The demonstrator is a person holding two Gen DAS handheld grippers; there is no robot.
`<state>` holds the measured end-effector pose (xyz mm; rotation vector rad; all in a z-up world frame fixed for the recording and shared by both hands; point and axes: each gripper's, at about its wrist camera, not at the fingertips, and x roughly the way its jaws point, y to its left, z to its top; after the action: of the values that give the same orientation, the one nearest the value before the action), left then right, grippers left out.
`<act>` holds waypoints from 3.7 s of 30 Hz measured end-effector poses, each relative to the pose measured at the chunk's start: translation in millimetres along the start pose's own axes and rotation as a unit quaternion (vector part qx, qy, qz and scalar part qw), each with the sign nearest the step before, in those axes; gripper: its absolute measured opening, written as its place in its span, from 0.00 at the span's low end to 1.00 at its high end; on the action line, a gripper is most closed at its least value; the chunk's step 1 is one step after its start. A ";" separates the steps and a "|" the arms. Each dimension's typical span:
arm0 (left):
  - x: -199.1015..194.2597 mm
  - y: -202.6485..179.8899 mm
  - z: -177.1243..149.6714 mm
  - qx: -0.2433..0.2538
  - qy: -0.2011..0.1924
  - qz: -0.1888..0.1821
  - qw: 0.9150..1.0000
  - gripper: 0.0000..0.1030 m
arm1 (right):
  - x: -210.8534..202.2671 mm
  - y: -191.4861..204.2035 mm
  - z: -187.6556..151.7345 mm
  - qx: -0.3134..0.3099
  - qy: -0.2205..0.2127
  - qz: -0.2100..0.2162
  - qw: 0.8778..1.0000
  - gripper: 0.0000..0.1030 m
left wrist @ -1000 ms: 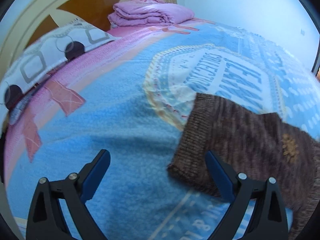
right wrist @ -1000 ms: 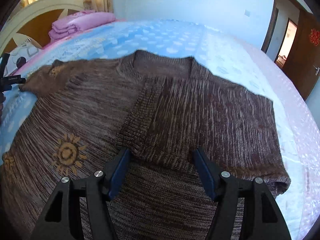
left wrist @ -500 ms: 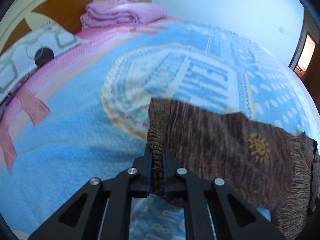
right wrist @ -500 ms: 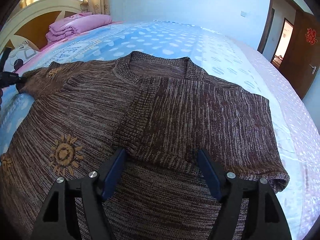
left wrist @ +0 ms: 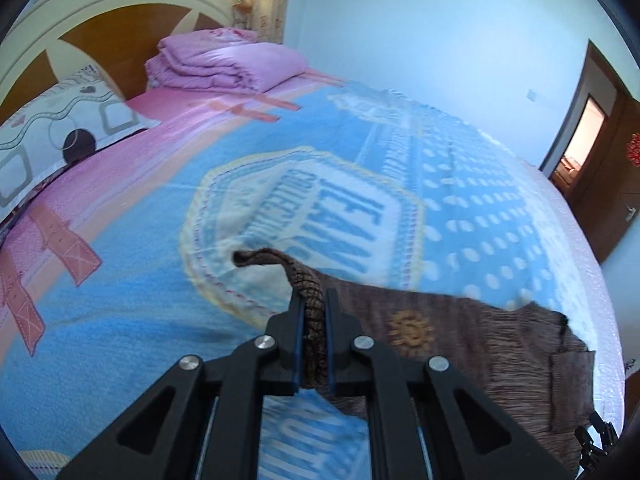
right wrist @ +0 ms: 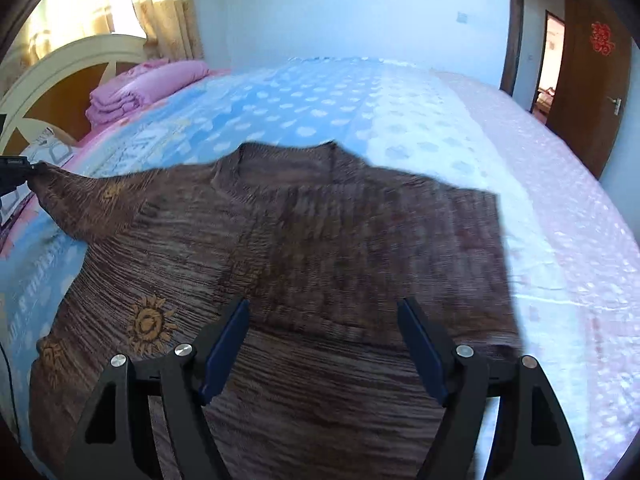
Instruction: Fold small clothes
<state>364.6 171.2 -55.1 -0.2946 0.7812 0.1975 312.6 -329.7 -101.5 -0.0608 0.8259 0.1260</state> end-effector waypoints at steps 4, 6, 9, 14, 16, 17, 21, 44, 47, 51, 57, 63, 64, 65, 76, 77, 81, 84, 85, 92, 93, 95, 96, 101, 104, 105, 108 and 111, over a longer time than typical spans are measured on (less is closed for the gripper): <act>-14.3 -32.4 0.3 0.018 -0.010 -0.028 0.999 0.10 | -11.4 -19.2 -14.9 0.000 0.001 -0.015 1.000 0.74; -21.0 -52.0 -0.2 0.031 -0.015 -0.042 0.999 0.10 | -11.5 -28.1 -23.7 0.007 0.006 -0.019 1.000 0.74; -26.3 -73.5 -0.5 0.040 -0.015 -0.056 0.998 0.10 | -11.0 -41.0 -37.0 0.028 0.010 -0.015 0.999 0.74; -28.5 -108.8 -1.2 0.035 -0.002 -0.075 0.997 0.10 | -9.7 -47.7 -42.7 0.046 0.011 -0.005 0.999 0.74; -27.5 -122.4 -4.1 0.030 0.005 -0.082 0.996 0.09 | -10.6 -47.9 -43.4 0.046 0.008 -0.003 0.999 0.74; -26.8 -129.7 -6.0 0.027 0.009 -0.087 0.996 0.09 | -10.7 -47.8 -44.1 0.046 0.007 -0.002 0.999 0.74; -20.4 -159.0 -19.1 0.019 0.025 -0.101 0.994 0.09 | -9.8 -46.6 -48.4 0.048 0.010 0.003 0.999 0.74; -44.3 -257.3 -148.0 0.261 -0.072 -0.067 0.960 0.73 | -8.6 -42.5 -56.2 0.052 0.002 0.019 0.998 0.74; -32.7 -212.7 -129.2 0.263 -0.101 0.031 0.959 0.82 | -19.0 -37.8 -51.8 0.050 -0.021 -0.003 0.999 0.74; 18.8 -144.7 -97.4 0.228 -0.076 0.155 0.958 0.82 | -25.4 -11.6 -28.5 0.025 -0.030 0.008 0.999 0.74; 61.6 -122.1 -112.6 0.244 0.009 0.154 0.957 0.81 | 3.8 66.9 24.8 -0.048 -0.011 0.048 0.998 0.74; 56.4 -121.9 -117.8 0.240 0.004 0.140 0.961 0.82 | 76.2 145.9 56.5 -0.151 0.024 0.013 0.988 0.74; 56.9 -118.7 -117.3 0.234 0.006 0.133 0.963 0.82 | 86.6 150.0 58.1 -0.158 0.031 0.002 0.987 0.74; 60.8 -117.7 -115.6 0.229 0.006 0.129 0.965 0.82 | 98.6 151.6 61.2 -0.158 0.041 -0.006 0.987 0.72; 60.1 -111.7 -117.3 0.210 0.003 0.114 0.971 0.85 | 92.3 52.1 98.5 -0.045 0.030 -0.083 0.995 0.08; 59.8 -111.4 -117.6 0.210 0.003 0.114 0.971 0.85 | 87.7 44.1 99.0 -0.036 0.025 -0.092 0.995 0.09; 60.2 -110.4 -117.0 0.207 0.003 0.112 0.972 0.85 | 64.4 55.8 92.2 -0.030 0.008 -0.026 0.999 0.84; 60.2 -110.1 -116.9 0.207 0.002 0.115 0.972 0.86 | 62.7 95.8 80.8 -0.085 0.007 0.001 0.996 0.83; 60.2 -110.3 -117.1 0.208 0.001 0.115 0.971 0.86 | 67.0 109.3 77.7 -0.105 0.009 0.003 0.994 0.83; 62.2 -109.9 -116.8 0.208 0.006 0.114 0.971 0.87 | 115.3 104.3 86.5 -0.099 0.041 -0.109 0.988 0.66; 62.2 -109.3 -116.6 0.206 0.006 0.111 0.972 0.87 | 110.5 77.9 94.1 -0.060 0.027 -0.151 0.986 0.66; 62.5 -107.4 -115.6 0.200 0.008 0.105 0.974 0.87 | 91.9 45.5 99.7 -0.021 0.012 -0.151 0.988 0.65; 62.5 -106.6 -115.3 0.198 0.009 0.103 0.975 0.87 | 83.3 36.7 99.3 -0.014 0.012 -0.138 0.990 0.65; 62.3 -105.0 -114.7 0.192 0.010 0.097 0.977 0.88 | 56.0 29.2 77.5 0.021 0.039 0.001 0.999 0.62; 62.7 -103.7 -114.2 0.188 0.012 0.095 0.977 0.89 | 57.8 52.9 54.9 0.002 0.058 0.052 0.997 0.61; 62.7 -103.7 -114.2 0.188 0.012 0.096 0.977 0.89 | 64.1 59.0 51.7 -0.006 0.067 0.056 0.996 0.58; 62.6 -103.8 -114.4 0.187 0.012 0.097 0.977 0.90 | 78.2 72.4 39.2 -0.013 0.084 0.059 0.995 0.45; 61.9 -102.5 -114.1 0.184 0.012 0.092 0.978 0.90 | 77.9 81.9 37.3 -0.033 0.069 0.051 0.996 0.01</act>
<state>361.0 40.9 -157.0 0.1273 0.8531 0.2196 381.0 -237.8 -134.1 -0.0893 0.9642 0.2478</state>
